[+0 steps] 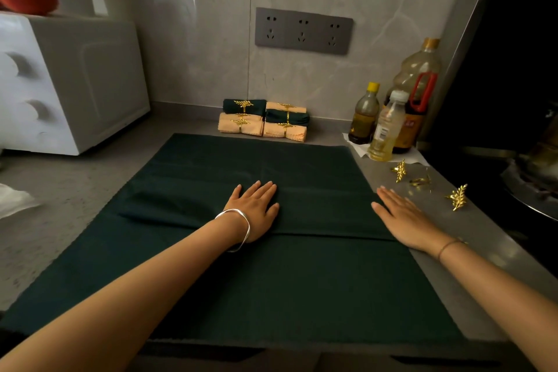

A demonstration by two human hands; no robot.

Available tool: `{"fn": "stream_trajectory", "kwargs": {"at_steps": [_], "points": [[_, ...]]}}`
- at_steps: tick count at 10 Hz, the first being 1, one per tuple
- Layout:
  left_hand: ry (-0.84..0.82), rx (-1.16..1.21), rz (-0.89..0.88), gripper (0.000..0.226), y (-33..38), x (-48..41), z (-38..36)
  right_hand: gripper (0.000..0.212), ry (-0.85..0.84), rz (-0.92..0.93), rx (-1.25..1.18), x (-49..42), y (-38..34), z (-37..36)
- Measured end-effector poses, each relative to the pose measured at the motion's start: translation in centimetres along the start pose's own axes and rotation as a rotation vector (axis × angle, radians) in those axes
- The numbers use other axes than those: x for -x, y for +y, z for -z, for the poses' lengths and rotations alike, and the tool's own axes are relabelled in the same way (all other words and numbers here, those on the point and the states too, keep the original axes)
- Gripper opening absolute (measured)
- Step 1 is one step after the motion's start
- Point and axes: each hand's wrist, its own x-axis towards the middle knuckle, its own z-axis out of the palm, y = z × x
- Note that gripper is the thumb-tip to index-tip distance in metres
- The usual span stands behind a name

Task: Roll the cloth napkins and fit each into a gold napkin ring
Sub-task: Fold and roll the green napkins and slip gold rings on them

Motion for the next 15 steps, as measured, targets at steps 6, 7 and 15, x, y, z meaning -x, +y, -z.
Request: {"fn": "stream_trajectory", "kwargs": {"at_steps": [6, 7, 15], "points": [[0.005, -0.009, 0.021, 0.06, 0.1, 0.2, 0.1, 0.054, -0.063, 0.23, -0.028, -1.8, -15.7, -1.7], [0.006, -0.01, 0.06, 0.066, -0.6, 0.5, 0.1, 0.055, -0.048, 0.223, -0.021, -1.6, -15.3, -2.1], [0.053, -0.009, 0.515, 0.071, -13.1, 4.2, 2.2, 0.056, -0.096, 0.243, -0.056, -1.7, -15.4, -1.5]]}}
